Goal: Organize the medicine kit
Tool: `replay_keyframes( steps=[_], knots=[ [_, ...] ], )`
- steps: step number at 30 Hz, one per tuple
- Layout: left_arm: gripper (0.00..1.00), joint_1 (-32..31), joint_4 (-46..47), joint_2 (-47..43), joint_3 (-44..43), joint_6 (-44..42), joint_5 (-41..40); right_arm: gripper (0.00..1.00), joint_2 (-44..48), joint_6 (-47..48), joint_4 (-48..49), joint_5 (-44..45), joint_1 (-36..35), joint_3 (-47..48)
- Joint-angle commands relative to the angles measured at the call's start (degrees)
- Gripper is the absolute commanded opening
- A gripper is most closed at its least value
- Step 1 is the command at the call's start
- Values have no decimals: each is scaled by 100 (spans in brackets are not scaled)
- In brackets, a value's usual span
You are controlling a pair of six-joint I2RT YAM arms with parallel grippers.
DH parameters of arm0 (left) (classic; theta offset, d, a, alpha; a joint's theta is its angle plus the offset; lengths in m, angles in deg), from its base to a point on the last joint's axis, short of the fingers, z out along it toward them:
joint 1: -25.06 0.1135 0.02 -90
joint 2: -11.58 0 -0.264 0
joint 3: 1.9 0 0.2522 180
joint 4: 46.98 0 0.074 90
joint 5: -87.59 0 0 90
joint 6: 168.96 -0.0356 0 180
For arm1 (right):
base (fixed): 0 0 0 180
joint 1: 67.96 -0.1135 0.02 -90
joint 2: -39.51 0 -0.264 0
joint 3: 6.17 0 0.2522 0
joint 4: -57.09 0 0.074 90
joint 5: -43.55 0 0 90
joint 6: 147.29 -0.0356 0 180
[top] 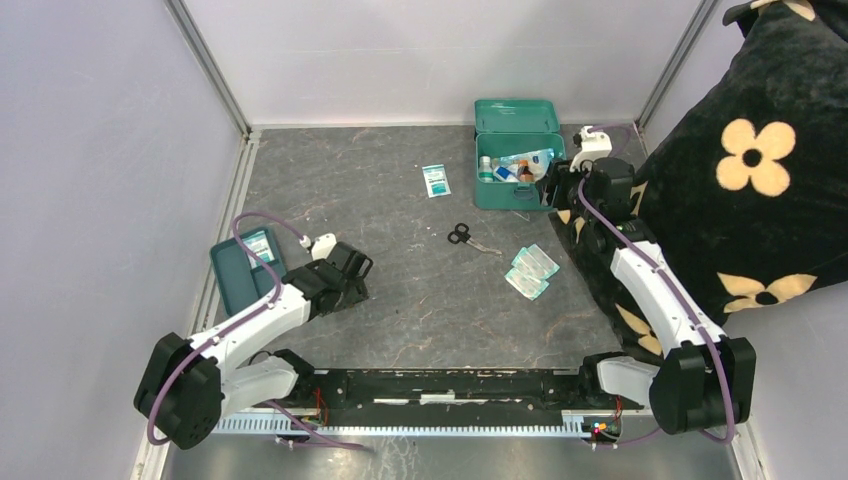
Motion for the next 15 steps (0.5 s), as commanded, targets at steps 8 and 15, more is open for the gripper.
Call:
replay_keyframes(
  steps=[8,15],
  knots=[
    [65,-245,-12,258,111,502,-621,62,405,-149,222,-228,3,-404],
    [57,-242,81,375,31,475,-900,62,460,-154,213,-335,9,-461]
  ],
)
